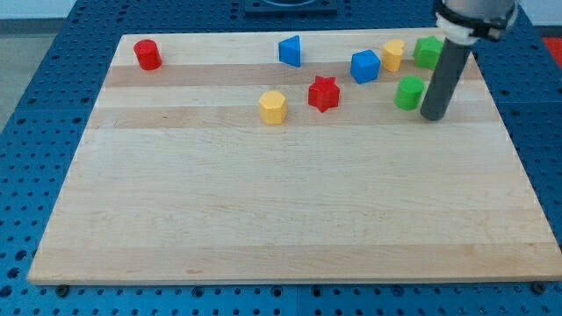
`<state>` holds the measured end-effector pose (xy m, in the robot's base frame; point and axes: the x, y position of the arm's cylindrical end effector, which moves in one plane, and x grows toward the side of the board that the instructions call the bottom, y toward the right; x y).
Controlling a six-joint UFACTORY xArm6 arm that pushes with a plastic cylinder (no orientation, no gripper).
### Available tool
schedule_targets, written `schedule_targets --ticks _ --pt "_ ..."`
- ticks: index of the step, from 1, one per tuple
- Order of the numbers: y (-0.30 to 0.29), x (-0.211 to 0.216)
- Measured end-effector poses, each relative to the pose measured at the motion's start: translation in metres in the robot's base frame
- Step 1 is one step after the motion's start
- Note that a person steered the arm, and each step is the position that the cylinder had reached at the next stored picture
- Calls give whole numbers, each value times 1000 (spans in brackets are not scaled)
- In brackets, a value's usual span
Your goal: Push the green blocks below the cube
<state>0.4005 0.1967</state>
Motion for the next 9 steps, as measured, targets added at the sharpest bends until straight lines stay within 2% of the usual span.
schedule_targets --ticks 1,2,3,5,6,7,9 --pt "11 -9" --pt "42 -58" --pt "50 -152" --pt "35 -209" --pt "35 -209" --pt "17 -186" --pt "-20 47"
